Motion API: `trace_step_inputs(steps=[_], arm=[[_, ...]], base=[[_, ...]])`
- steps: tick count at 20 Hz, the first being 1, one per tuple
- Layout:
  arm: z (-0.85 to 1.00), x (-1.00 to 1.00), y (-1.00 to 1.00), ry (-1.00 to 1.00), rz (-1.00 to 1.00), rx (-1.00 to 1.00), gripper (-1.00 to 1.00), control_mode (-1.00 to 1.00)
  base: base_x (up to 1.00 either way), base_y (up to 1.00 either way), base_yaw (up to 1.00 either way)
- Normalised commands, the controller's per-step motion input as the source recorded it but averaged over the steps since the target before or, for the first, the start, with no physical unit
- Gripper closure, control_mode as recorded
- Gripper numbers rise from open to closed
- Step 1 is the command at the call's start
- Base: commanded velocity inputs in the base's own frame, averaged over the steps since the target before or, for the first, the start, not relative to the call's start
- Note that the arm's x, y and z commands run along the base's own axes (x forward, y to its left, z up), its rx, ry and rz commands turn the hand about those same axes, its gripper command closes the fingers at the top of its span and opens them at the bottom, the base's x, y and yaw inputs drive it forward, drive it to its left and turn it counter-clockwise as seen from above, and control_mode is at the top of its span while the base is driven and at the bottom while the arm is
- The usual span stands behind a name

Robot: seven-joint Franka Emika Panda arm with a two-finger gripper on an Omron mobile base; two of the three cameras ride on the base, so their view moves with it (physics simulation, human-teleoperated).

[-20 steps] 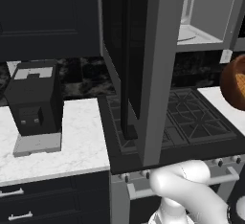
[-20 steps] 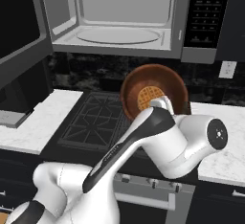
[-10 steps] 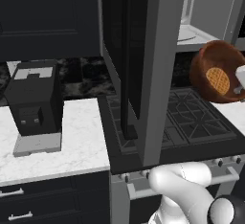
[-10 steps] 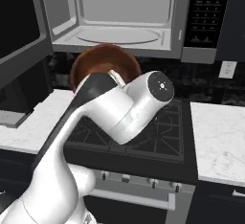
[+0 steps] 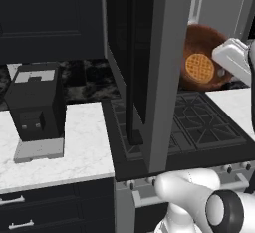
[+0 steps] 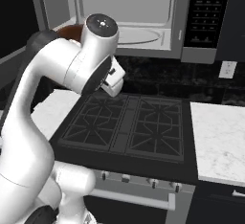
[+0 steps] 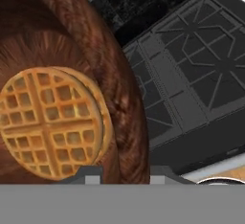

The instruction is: Open the microwave, place the bowl with waffle inside the microwave, then close the microwave door and turn it on.

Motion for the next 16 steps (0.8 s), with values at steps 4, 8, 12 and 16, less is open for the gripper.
trace_step_inputs(steps=[4, 8, 12, 16], arm=[[0.58, 0.65, 0.33, 0.05, -0.06, -0.11, 1.0, -1.0], [0.42, 0.47, 0.02, 0.02, -0.06, 0.02, 1.0, -1.0], [0.31, 0.49, 0.0, 0.0, -0.09, 0.09, 1.0, -1.0], [0.32, 0.78, 0.0, 0.01, -0.2, 0.05, 1.0, -1.0]], base=[[0.0, 0.0, 0.0], [0.0, 0.0, 0.0], [0.0, 0.0, 0.0], [0.0, 0.0, 0.0]])
